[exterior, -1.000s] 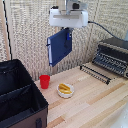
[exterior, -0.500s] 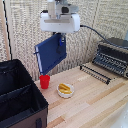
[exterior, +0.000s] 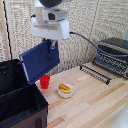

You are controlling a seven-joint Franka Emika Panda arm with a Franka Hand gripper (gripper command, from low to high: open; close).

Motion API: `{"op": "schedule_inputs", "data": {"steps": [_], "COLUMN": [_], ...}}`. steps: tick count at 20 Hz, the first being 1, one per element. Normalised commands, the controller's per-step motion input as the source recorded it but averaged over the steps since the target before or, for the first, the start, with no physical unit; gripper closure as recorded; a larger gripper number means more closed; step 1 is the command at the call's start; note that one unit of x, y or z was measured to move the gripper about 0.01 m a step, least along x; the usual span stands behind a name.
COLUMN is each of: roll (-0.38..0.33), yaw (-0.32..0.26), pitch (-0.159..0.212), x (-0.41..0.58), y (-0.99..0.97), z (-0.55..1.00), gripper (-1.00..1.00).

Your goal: Please shift your gripper toward the book. Carefully hold the book with your gripper. Gently transport the book using your gripper to the caddy's front section. Safely let the book go into the caddy's front area.

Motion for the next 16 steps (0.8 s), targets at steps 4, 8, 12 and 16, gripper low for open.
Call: {"op": "schedule_inputs", "data": {"steps": [4, 8, 12, 16], "roll": [-0.017, -0.019, -0.031, -0.037], "yaw": [-0.170, -0.151, -0.122, -0.102], "pitch": [0.000, 0.000, 0.004, 0.036], "x": [0.000, -0.015, -0.100, -0.154], "y": [0.74, 0.76, 0.78, 0.78], "z": [0.00, 0.00, 0.00, 0.00], "gripper": [1.00, 1.00, 1.00, 1.00]}}
